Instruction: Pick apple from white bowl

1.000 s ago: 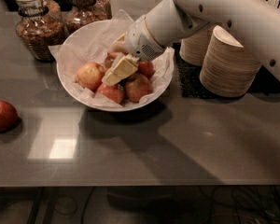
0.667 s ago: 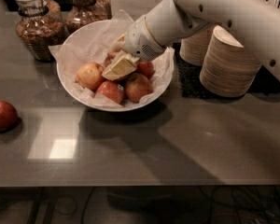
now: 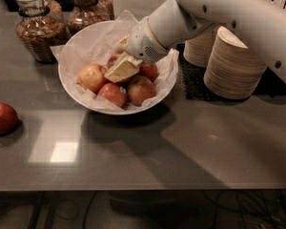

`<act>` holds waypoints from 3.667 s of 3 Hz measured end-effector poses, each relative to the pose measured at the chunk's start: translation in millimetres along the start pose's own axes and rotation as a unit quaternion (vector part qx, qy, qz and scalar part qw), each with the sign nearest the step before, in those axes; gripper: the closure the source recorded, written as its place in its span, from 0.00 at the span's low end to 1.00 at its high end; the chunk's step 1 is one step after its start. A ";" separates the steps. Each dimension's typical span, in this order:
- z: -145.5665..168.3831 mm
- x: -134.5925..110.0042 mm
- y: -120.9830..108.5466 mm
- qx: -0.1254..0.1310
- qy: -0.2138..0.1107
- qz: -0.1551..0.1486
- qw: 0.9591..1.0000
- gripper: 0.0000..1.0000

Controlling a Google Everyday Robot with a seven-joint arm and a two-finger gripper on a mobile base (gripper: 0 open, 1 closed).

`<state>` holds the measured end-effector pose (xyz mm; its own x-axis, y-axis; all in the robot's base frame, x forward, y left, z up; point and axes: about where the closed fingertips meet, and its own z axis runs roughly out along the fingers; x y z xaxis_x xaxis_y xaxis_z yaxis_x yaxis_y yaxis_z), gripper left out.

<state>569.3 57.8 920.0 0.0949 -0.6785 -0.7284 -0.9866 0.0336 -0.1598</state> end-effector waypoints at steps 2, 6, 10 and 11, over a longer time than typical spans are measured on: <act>-24.8 -45.7 -0.8 -0.002 -0.029 -0.050 0.998 1.00; -92.5 -112.0 -17.6 0.035 -0.065 -0.128 0.989 0.58; -41.2 -39.0 6.9 -0.010 -0.004 -0.070 0.997 0.19; -34.3 -33.3 4.4 -0.013 -0.001 -0.068 0.998 0.42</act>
Offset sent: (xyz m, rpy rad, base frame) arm -0.0073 0.0171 0.1327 0.1144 -0.2054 0.1543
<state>557.3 55.4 966.4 0.2274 -0.6738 -0.7030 -0.9678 -0.0764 -0.2398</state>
